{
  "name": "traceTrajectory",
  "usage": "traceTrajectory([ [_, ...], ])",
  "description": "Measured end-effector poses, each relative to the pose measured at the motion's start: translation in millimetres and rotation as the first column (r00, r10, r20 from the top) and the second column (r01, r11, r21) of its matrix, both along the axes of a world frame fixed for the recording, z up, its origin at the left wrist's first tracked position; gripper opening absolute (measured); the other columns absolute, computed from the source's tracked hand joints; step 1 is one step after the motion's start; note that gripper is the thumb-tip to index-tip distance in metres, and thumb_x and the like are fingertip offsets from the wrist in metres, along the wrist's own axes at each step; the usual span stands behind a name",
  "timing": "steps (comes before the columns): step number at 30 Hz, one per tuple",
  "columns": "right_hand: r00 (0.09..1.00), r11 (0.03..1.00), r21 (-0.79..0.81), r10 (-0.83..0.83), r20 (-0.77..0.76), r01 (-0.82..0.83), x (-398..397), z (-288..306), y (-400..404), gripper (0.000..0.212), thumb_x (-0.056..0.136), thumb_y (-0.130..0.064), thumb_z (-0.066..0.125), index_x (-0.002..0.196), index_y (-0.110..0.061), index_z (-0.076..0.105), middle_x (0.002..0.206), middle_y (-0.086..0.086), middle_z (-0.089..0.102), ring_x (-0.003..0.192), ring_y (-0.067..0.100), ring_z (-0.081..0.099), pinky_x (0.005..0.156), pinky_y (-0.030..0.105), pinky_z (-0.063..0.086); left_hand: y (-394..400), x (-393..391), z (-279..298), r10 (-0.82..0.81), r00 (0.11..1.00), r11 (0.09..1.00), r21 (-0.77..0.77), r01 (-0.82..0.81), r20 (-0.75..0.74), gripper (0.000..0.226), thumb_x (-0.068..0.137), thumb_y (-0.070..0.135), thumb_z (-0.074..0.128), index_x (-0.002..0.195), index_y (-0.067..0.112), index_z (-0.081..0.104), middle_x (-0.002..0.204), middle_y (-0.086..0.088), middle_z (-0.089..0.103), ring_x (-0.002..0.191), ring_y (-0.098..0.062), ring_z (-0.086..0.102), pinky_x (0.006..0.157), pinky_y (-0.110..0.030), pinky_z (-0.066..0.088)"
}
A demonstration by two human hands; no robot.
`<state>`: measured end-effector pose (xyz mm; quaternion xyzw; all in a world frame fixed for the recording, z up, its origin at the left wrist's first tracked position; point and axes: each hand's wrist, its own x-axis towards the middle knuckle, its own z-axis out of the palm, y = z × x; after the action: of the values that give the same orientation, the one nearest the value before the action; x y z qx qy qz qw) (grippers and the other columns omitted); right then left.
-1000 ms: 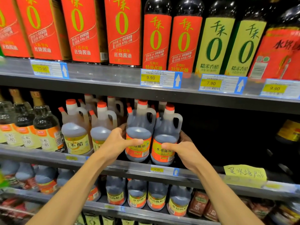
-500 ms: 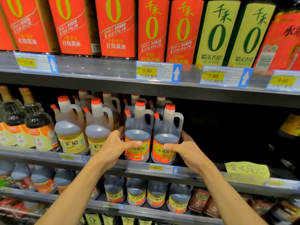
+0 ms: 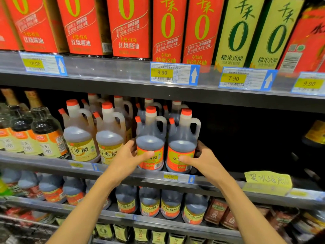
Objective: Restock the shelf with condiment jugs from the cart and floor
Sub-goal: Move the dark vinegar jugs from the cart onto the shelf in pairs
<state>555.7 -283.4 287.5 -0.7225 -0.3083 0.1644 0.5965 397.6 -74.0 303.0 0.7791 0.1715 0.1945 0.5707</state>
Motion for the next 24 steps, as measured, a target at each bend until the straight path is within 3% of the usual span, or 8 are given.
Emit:
traceTrajectory([
  [2,1.000,0.999,-0.025,-0.020,0.023,0.020,-2,1,-3,0.057,0.077,-0.028,0.087,0.125,-0.032,0.057,0.115,-0.012,0.071,0.104,0.004,0.069,0.091,0.033,0.057,-8,-4,-11,0.044,0.999,0.998,0.048,-0.045,0.026,0.059,0.072,0.040,0.085,0.122,0.028,0.056,0.116,0.014,0.069,0.105,0.003,0.066,0.089,-0.021,0.055],
  [5,0.998,0.999,-0.039,-0.034,0.046,0.036,-4,3,-4,0.055,0.076,-0.030,0.087,0.122,-0.031,0.059,0.112,-0.013,0.072,0.101,0.002,0.069,0.090,0.031,0.057,-23,-2,-19,0.185,0.981,0.962,0.193,-0.192,0.054,0.065,0.060,0.060,0.087,0.112,0.040,0.053,0.109,0.016,0.069,0.103,-0.006,0.066,0.086,-0.031,0.055],
  [9,0.998,0.998,-0.047,-0.039,0.059,0.042,-8,3,-1,0.056,0.075,-0.028,0.087,0.123,-0.028,0.059,0.112,-0.012,0.073,0.102,0.003,0.070,0.092,0.034,0.058,-36,6,-14,0.346,0.931,0.891,0.271,-0.365,0.117,0.062,0.065,0.053,0.087,0.108,0.023,0.054,0.103,0.007,0.066,0.099,-0.017,0.062,0.081,-0.037,0.052],
  [17,0.998,0.996,-0.074,-0.044,0.053,0.048,-6,1,3,0.065,0.073,-0.033,0.089,0.129,-0.026,0.057,0.115,-0.009,0.073,0.105,0.008,0.070,0.094,0.041,0.058,-29,7,-18,0.349,0.929,0.877,0.305,-0.371,0.127,0.055,0.069,0.052,0.085,0.103,0.022,0.055,0.097,0.009,0.065,0.093,-0.017,0.061,0.075,-0.032,0.049],
  [24,0.996,0.994,-0.084,-0.063,0.065,0.068,-12,4,13,0.065,0.073,-0.033,0.089,0.129,-0.029,0.056,0.114,-0.015,0.070,0.103,0.002,0.068,0.088,0.030,0.057,-15,8,-22,0.352,0.930,0.869,0.331,-0.368,0.109,0.056,0.070,0.055,0.083,0.098,0.018,0.052,0.095,0.002,0.065,0.092,-0.024,0.061,0.073,-0.039,0.049],
])
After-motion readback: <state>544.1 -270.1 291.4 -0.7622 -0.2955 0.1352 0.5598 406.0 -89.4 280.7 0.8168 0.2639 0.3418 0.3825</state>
